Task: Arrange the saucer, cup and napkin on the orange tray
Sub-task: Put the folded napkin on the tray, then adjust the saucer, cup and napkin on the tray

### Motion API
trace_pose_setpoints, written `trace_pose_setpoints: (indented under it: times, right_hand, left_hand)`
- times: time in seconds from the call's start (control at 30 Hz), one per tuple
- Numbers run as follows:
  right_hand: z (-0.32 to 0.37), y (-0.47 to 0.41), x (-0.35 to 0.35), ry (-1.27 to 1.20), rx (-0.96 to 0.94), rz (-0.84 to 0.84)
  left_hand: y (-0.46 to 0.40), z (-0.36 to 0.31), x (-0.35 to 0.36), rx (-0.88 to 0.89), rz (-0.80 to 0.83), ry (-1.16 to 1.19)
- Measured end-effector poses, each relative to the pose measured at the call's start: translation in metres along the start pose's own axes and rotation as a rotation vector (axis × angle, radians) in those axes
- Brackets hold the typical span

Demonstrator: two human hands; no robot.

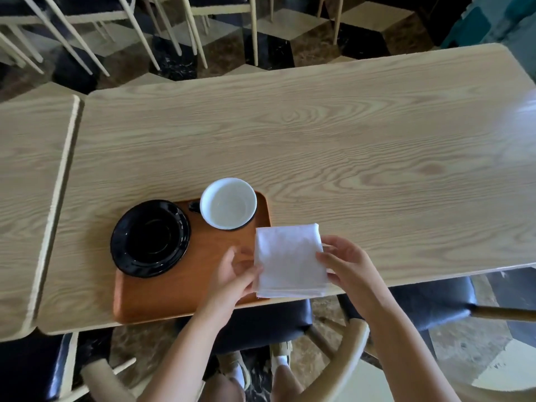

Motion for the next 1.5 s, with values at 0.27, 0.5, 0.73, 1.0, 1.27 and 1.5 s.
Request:
trace_pose_setpoints:
  times: [0.27, 0.5, 0.73, 1.0, 1.27, 1.5]
  right_hand:
    - [-0.018, -0.013, 0.070, 0.464, -0.226, 0.066]
    - [-0.028, -0.004, 0.095, 0.775, -0.402, 0.137]
    - [-0.026, 0.010, 0.107, 1.130, -0.755, -0.021]
    - [-0.047, 0.016, 0.111, 1.354, -0.945, 0.040]
    - [-0.057, 0.027, 0.114, 1.367, -0.876, 0.025]
    - [-0.049, 0.034, 0.119, 1.299, -0.868, -0.114]
  left_hand:
    - [0.014, -0.007, -0.057, 0.207, -0.062, -0.256]
    - [0.007, 0.002, -0.074, 0.360, -0.117, -0.612]
    - [0.018, -0.001, -0.072, 0.674, -0.284, -0.994]
    - [0.017, 0.018, -0.056, 0.832, -0.110, -1.514]
    - [0.026, 0.037, -0.073, 0.793, 0.012, -1.692]
    - [0.028, 0.035, -0.069, 0.791, -0.001, -1.620]
Point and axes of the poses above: each hand's wrist, its own y-axis away from the middle knuckle, its own x-axis out of the palm, z = x × y, the point moved 9 cm from there along -y, towards the middle knuckle, and after that the axes turned 8 degrees about -z, right-handed, at the moved point
